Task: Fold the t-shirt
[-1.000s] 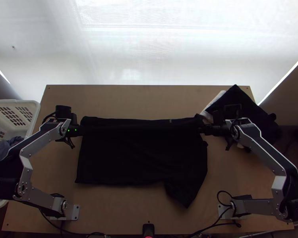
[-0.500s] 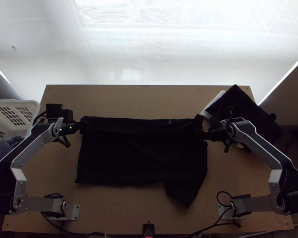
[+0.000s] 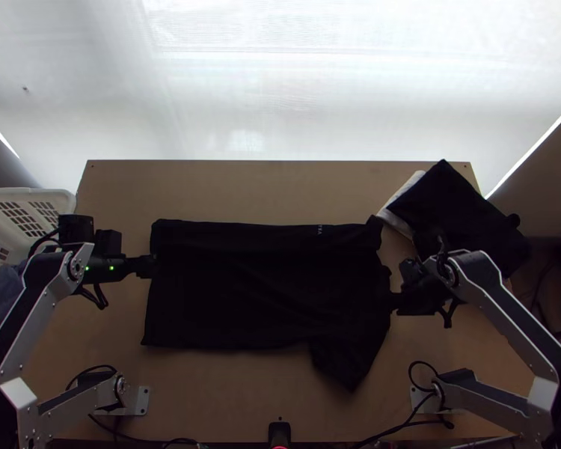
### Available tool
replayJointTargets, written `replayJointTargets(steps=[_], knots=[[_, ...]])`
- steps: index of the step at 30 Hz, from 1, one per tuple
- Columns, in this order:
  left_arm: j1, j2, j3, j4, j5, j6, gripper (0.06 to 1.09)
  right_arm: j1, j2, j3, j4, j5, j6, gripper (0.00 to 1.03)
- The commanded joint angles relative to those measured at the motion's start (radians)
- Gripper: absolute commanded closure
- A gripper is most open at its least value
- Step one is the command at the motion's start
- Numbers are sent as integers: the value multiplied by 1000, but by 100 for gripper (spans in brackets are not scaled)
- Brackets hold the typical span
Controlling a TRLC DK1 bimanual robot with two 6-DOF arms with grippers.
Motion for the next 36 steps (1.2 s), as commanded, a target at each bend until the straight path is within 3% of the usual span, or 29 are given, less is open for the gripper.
replayJointTargets(steps=[1, 11, 19, 24, 28, 31, 36], knots=[[-37, -67, -16, -47, 6, -22, 10, 42, -81, -128, -43, -26, 4, 5], [-36, -54, 30, -24, -2, -37, 10, 45, 25, -151, 46, -47, -19, 8], [-7, -84, 33, -38, -8, -33, 10, 71, 138, -141, 129, -46, -53, 17], [9, -131, 24, -127, -8, 3, 11, 117, 140, -145, 196, -40, -45, 51], [33, -100, -13, -311, -46, 132, 11, 125, 115, -148, 212, -26, -71, 87], [-22, -84, -39, -382, -143, 141, 11, 123, 98, -149, 215, -21, -89, 99], [-171, -16, -56, -495, -248, 93, 11, 133, 88, -138, 216, -12, -91, 100]])
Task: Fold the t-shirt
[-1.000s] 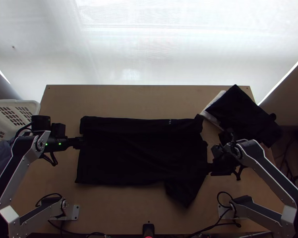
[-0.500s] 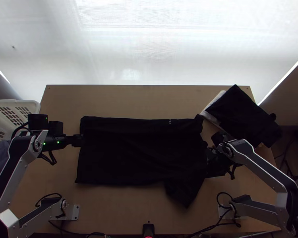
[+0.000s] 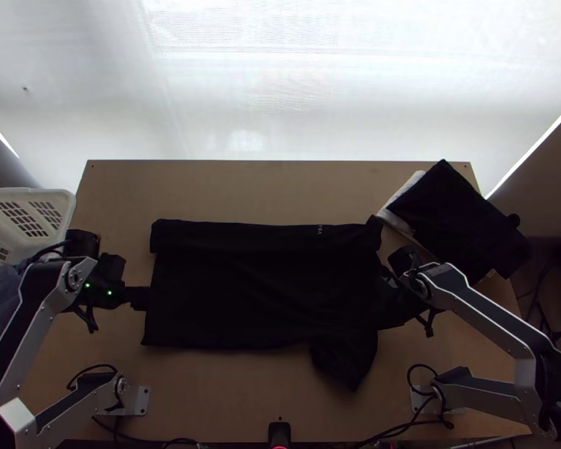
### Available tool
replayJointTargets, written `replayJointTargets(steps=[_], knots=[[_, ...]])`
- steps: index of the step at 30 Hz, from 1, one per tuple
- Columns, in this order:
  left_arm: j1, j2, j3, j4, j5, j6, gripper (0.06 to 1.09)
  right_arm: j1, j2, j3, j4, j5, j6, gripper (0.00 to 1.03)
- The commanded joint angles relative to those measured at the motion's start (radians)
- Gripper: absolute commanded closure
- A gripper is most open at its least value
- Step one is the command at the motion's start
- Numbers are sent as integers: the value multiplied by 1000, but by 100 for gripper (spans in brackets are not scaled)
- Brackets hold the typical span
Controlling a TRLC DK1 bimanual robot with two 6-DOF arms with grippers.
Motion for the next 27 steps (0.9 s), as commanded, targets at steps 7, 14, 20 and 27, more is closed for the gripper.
replayJointTargets(steps=[7, 14, 20, 27], knots=[[-241, 61, -106, -156, -155, -1, 11, 15, -36, 13, 14, 19, -10, 100], [-293, 105, -128, -119, -155, -4, 11, 17, -44, 11, 14, 19, -10, 100], [-292, 188, -113, -7, -148, -16, 11, 31, -42, 23, 14, 17, -7, 100], [-338, 277, -113, 24, -149, -68, 51, 32, -44, 36, 19, 17, -7, 100]])
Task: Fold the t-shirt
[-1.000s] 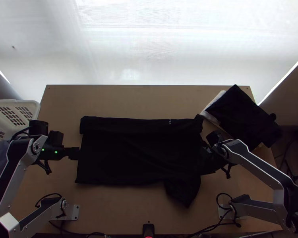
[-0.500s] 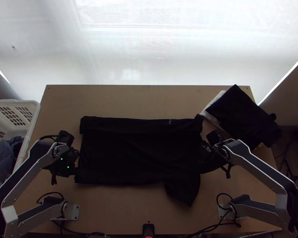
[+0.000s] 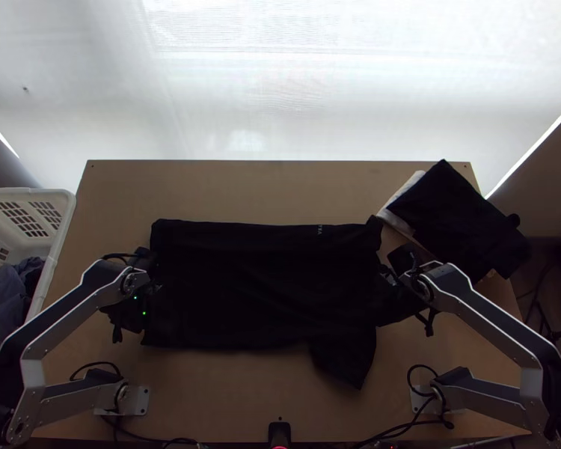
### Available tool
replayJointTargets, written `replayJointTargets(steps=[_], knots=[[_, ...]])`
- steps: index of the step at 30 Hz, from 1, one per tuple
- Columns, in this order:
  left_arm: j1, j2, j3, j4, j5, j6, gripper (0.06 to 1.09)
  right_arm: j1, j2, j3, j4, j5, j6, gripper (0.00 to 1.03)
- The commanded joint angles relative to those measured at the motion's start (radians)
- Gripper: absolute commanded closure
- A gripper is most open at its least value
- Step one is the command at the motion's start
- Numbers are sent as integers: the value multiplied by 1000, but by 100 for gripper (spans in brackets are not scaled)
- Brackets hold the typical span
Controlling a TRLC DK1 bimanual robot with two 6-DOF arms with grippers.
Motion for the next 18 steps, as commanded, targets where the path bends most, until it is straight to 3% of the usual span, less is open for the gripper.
replayJointTargets(steps=[1, 3, 4, 13, 18], knots=[[-34, 63, -2, 50, 1, -43, 67, 3, -8, 13, 2, 1, 3, 100], [-32, 51, -12, 72, -1, -48, 101, 0, -15, 15, 2, 1, 3, 100], [-30, 42, -10, 70, -1, -46, 104, -2, -20, 16, 2, 1, 3, 100], [100, -55, 117, -79, -2, 73, 105, -19, -109, 44, -108, -1, 1, 100], [174, -47, 248, -102, 30, 93, 105, -16, -135, 176, -217, -5, 1, 100]])
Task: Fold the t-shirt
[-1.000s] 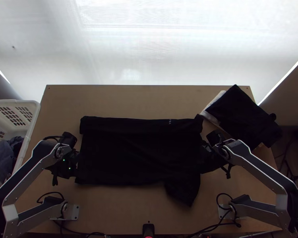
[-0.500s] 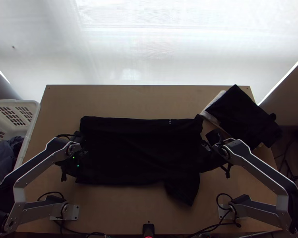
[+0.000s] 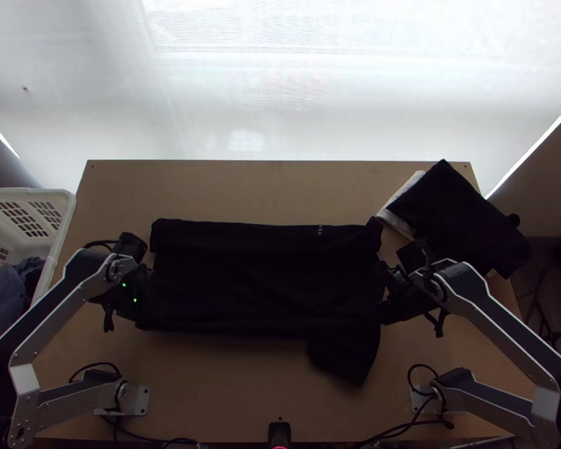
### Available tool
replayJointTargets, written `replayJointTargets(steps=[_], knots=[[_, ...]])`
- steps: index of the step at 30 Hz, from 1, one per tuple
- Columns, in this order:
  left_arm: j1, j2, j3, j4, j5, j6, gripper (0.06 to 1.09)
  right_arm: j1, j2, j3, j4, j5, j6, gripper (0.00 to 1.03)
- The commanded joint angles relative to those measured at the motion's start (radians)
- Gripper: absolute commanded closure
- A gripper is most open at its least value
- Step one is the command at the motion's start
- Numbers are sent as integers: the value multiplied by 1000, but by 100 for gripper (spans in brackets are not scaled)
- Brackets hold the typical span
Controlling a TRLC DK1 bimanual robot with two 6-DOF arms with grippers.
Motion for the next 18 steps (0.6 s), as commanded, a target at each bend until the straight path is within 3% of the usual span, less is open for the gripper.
replayJointTargets(steps=[1, 18], knots=[[111, -6, 156, -26, 54, 39, 105, -2, -36, 149, -110, -6, -2, 100], [197, 215, 432, 112, 96, -119, 105, -48, 217, 379, -87, -3, -40, 100]])
